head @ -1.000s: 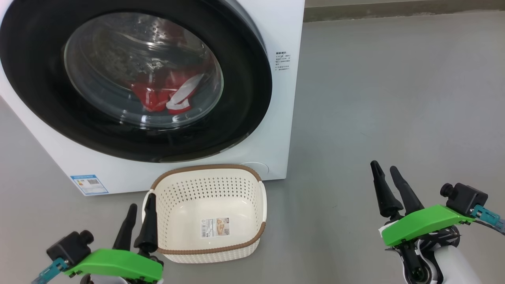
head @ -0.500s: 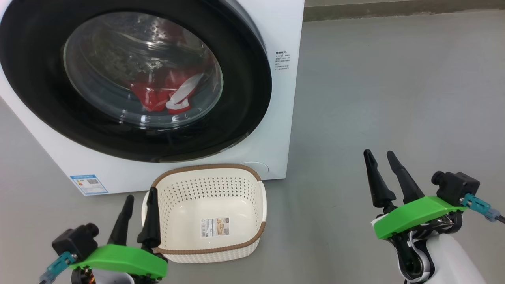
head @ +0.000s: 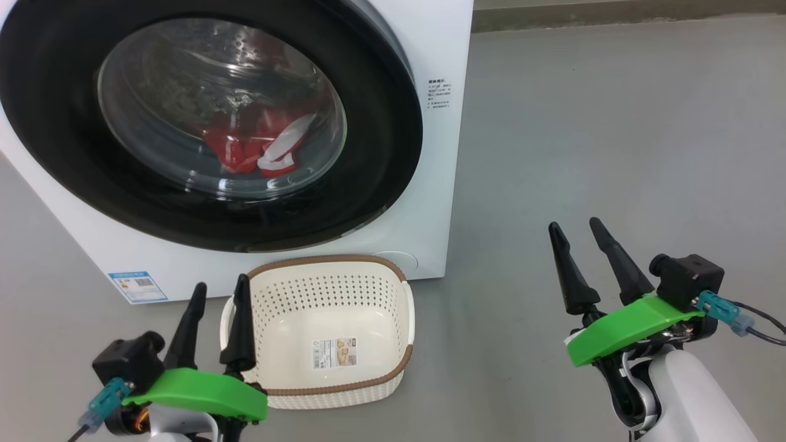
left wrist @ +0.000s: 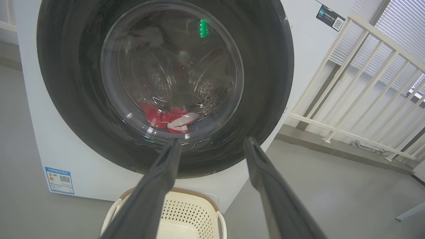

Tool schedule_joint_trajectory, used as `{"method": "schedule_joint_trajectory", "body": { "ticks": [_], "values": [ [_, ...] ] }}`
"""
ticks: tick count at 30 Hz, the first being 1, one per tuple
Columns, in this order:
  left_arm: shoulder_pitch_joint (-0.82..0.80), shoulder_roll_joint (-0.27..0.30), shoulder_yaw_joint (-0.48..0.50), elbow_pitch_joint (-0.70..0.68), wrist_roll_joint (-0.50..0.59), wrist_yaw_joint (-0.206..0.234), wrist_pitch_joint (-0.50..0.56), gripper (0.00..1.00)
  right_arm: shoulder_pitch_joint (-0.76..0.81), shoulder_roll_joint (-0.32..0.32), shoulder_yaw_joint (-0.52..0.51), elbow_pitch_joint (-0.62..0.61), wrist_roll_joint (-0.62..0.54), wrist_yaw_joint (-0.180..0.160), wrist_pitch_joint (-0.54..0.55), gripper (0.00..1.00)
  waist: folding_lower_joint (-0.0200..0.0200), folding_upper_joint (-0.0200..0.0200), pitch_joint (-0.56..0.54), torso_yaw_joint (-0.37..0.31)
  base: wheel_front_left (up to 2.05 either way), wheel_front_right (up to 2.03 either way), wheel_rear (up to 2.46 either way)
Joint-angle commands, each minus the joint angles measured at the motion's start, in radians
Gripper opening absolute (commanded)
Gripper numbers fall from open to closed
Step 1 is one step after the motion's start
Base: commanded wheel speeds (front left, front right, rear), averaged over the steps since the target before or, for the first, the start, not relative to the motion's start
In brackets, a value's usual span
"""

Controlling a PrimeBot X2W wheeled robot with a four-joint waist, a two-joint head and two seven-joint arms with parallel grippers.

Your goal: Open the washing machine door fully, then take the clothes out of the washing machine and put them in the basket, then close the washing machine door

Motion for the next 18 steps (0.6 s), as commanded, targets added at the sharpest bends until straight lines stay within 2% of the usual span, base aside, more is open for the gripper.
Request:
{"method": "schedule_joint_trajectory", "body": {
  "ticks": [1,18],
  "values": [
    [-0.049,0.016,0.018,-0.029,0.038,0.005,-0.018,1.0,-0.053,-0.004,0.026,-0.022,-0.037,-0.001,-0.018,1.0,-0.0001,-0.0001,0.001,0.0,0.0,0.0,0.0],
    [-0.082,0.018,0.005,-0.045,0.23,0.029,-0.067,1.0,-0.097,-0.006,0.062,-0.018,-0.222,-0.001,-0.066,1.0,-0.0001,-0.0001,0.002,-0.001,0.0,0.0,0.0]
  ]
}}
